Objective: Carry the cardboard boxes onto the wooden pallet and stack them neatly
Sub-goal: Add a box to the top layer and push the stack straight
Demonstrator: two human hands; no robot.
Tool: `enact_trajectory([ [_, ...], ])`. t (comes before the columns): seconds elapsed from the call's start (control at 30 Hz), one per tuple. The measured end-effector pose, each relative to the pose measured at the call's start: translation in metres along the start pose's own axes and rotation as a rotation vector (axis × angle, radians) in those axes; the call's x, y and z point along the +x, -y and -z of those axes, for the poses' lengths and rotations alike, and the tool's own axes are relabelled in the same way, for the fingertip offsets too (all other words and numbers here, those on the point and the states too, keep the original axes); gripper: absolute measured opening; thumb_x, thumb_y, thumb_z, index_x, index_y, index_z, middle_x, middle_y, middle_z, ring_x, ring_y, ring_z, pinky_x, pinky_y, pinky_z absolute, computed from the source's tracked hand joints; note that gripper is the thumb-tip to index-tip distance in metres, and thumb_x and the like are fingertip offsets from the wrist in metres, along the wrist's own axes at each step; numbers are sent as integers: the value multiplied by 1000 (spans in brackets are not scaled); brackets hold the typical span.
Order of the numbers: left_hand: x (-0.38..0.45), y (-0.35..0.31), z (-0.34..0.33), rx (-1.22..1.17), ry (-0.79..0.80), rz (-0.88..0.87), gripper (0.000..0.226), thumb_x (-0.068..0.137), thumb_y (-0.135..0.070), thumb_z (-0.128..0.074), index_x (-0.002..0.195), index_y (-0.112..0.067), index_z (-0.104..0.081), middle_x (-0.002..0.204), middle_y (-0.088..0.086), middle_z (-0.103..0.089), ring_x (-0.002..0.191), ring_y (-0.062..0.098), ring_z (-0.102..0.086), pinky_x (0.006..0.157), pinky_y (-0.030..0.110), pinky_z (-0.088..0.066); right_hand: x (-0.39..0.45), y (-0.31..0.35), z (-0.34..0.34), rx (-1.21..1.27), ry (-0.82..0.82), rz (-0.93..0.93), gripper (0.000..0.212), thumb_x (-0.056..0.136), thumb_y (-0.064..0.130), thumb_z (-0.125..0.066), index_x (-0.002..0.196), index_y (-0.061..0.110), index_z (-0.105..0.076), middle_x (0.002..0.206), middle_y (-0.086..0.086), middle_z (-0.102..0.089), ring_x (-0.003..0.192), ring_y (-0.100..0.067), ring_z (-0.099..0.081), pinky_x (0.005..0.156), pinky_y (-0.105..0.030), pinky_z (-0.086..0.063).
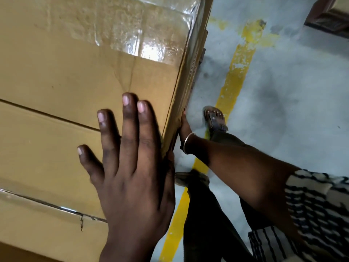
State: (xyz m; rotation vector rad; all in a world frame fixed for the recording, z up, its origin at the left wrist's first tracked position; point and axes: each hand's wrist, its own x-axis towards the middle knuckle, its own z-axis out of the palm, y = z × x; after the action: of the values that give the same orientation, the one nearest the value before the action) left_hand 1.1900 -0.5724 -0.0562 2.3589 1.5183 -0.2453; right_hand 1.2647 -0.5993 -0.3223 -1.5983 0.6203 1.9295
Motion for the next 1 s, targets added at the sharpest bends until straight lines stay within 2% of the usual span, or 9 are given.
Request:
enact_trajectory([
  [0.23, -10, 12, 5, -21, 30, -119, 73, 93, -30, -41, 157, -22, -7, 165, -6, -5, 151, 16, 3, 115, 65, -8, 25, -23, -2, 137, 47, 65, 79, 91, 75, -24, 140, 18, -52, 128, 7, -55, 119, -8, -47, 80, -22, -35],
  [0.3, -13, 17, 5, -39, 38, -149, 74, 93, -30, -44, 157, -24, -7, 164, -7, -5, 150, 13, 5, 116, 62, -7, 31, -27, -4, 148, 30, 93, 83, 87, 80, -27, 139, 21, -54, 123, 9, -57, 116, -8, -49, 92, -23, -40],
  [0.37, -14, 20, 4, -36, 38, -177, 74, 93, -31, -44, 157, -25, -8, 164, -8, -5, 150, 13, 4, 117, 60, -6, 49, -31, 1, 137, 22, 105, 94, 75, 90, -32, 139, 24, -54, 134, 0, -60, 123, -22, -55, 107, -43, -43],
  [0.47, -15, 23, 3, -35, 6, -191, 73, 93, -36, -43, 157, -25, -9, 164, -8, -5, 152, 16, 1, 118, 58, -6, 58, -37, 11, -60, -2, 100, 111, 55, 99, -32, 141, 31, -49, 141, 3, -54, 125, -25, -53, 106, -51, -39],
  [0.57, -18, 28, 3, -31, -7, -207, 80, 89, -42, -44, 157, -25, -6, 165, -8, -2, 151, 16, 3, 120, 53, -1, 28, -43, -3, -32, 72, 367, 64, 101, 55, -23, 150, 15, -33, 150, -2, -43, 109, 13, -55, 93, -14, -45],
  [0.63, -26, 31, 2, -20, -10, -224, 85, 87, -42, -47, 157, -24, -1, 165, -7, 3, 151, 16, 6, 118, 49, 2, 14, -60, -15, 41, 159, 475, 52, 109, 30, -12, 152, 3, -25, 156, -8, -35, 96, 32, -46, 85, 5, -34],
  [0.77, -37, 42, 5, 49, 30, -266, 93, 92, -37, -56, 155, -26, 11, 163, -9, 16, 151, 17, 12, 118, 49, 0, -14, -118, -35, 314, 139, 482, 58, 102, 56, -25, 124, 16, -62, 107, -6, -74, 98, -12, -69, 80, -27, -55],
  [0.83, -42, 48, 10, 64, 87, -253, 95, 92, -40, -57, 154, -28, 14, 162, -11, 19, 150, 16, 13, 118, 55, -4, -20, -150, -45, 353, 196, 424, 66, 96, 67, -28, 123, 19, -64, 98, -4, -76, 111, -23, -62, 96, -38, -50],
  [1.0, -67, 56, -3, 37, 153, -168, 93, 96, -36, -52, 150, -31, 24, 158, -13, 30, 147, 19, 24, 110, 70, 1, -33, -185, -57, 439, 90, 343, 80, 87, 77, -32, 137, 19, -56, 136, -12, -59, 129, -29, -52, 115, -47, -34],
])
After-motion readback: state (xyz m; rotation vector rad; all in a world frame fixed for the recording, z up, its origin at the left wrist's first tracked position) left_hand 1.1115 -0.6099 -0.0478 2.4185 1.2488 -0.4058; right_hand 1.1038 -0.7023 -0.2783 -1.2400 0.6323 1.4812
